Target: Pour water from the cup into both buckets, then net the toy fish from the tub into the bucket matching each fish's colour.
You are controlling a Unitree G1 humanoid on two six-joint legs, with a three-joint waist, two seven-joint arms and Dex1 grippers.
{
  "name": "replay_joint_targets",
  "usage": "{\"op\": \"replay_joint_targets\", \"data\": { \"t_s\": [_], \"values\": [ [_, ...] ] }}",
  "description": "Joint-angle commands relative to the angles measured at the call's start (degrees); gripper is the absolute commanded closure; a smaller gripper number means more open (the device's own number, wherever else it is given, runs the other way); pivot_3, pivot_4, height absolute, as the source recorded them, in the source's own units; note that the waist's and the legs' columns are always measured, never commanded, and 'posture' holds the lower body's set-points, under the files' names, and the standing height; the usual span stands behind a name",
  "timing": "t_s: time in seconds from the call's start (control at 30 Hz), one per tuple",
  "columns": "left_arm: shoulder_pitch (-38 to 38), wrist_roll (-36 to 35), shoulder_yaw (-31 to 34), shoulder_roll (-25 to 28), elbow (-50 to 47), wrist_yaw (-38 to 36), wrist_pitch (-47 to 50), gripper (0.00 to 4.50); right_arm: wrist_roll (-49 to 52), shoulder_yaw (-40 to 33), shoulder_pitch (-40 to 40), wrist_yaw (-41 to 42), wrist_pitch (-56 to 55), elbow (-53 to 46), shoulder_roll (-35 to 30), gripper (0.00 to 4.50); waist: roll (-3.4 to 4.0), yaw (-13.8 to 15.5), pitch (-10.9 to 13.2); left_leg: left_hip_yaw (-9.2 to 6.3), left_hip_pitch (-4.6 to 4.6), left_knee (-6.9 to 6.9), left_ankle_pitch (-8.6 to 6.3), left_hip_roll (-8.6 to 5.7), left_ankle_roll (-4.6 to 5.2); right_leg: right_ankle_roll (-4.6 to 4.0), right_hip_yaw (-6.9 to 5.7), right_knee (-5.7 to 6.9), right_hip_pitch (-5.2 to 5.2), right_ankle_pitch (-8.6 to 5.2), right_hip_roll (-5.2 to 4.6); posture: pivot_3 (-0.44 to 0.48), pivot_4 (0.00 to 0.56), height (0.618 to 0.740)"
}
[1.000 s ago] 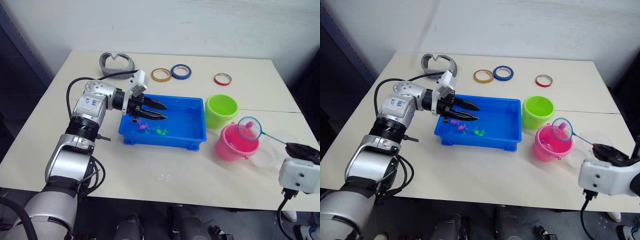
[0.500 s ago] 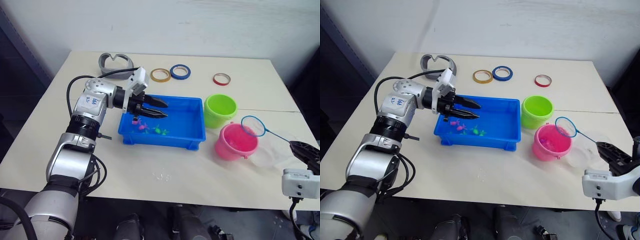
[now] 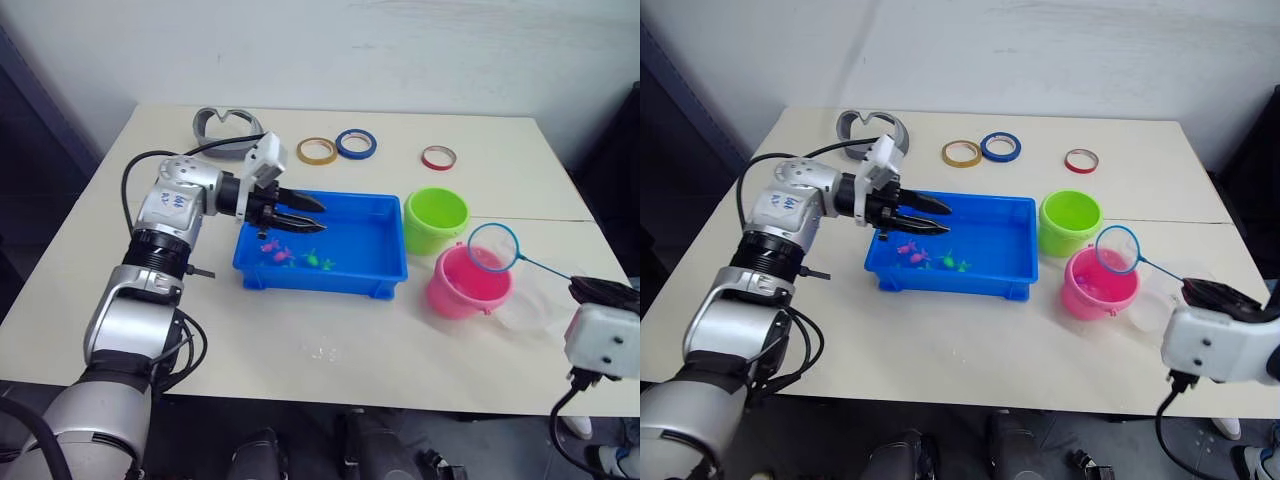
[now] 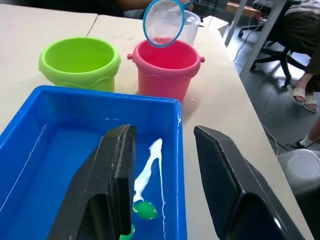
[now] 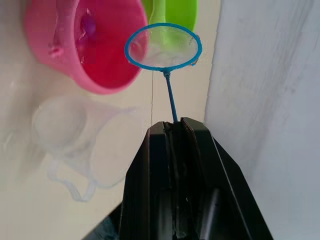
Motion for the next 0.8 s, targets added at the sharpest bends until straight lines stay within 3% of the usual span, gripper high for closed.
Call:
{"op": "replay_joint_targets", "data": {
  "t_s": [0.03, 0.23, 0.4, 0.8],
  "values": [
    [0.55, 0.67, 2.24, 2.76, -1.61, 1.43, 0.63, 2.38, 5.06, 3.91, -7.19, 0.7, 13.14, -1.93, -4.48, 4.5, 0.0, -0.17, 0.0, -0.02, -0.01, 0.0, 0.01, -0.01, 0.02, 0.0, -0.01, 0.0, 0.0, 0.0, -0.02, 0.0, 0.15, 0.738],
    [3.79, 1.14, 3.92, 7.98, -6.31, 4.43, 3.74, 2.38, 12.74, 21.45, -28.49, -4.39, 24.81, 2.89, -8.7, 4.5, 0.0, -0.6, 0.0, -0.06, -0.04, 0.0, 0.02, 0.0, 0.02, -0.02, -0.01, 0.08, -0.05, 0.0, -0.04, 0.0, 0.15, 0.738],
    [9.48, 0.42, 6.56, 14.32, -13.83, 6.38, 8.57, 2.38, 18.13, 36.93, -44.19, -6.62, 29.78, 8.15, -4.62, 4.5, 0.0, -0.67, 0.01, -0.08, -0.11, -0.02, 0.04, 0.03, 0.02, -0.06, -0.06, 0.02, -0.11, -0.02, -0.07, 0.0, 0.15, 0.738],
    [23.71, -3.04, 13.89, 23.55, -31.33, 11.89, 20.34, 2.38, 16.34, 56.79, -53.23, -9.32, 20.45, 21.29, 5.18, 4.5, -0.06, -0.37, -0.03, -0.14, -0.23, 0.0, 0.01, 0.01, 0.09, -0.07, -0.18, -0.05, -0.13, -0.03, -0.17, 0.0, 0.15, 0.738]
  ]
}}
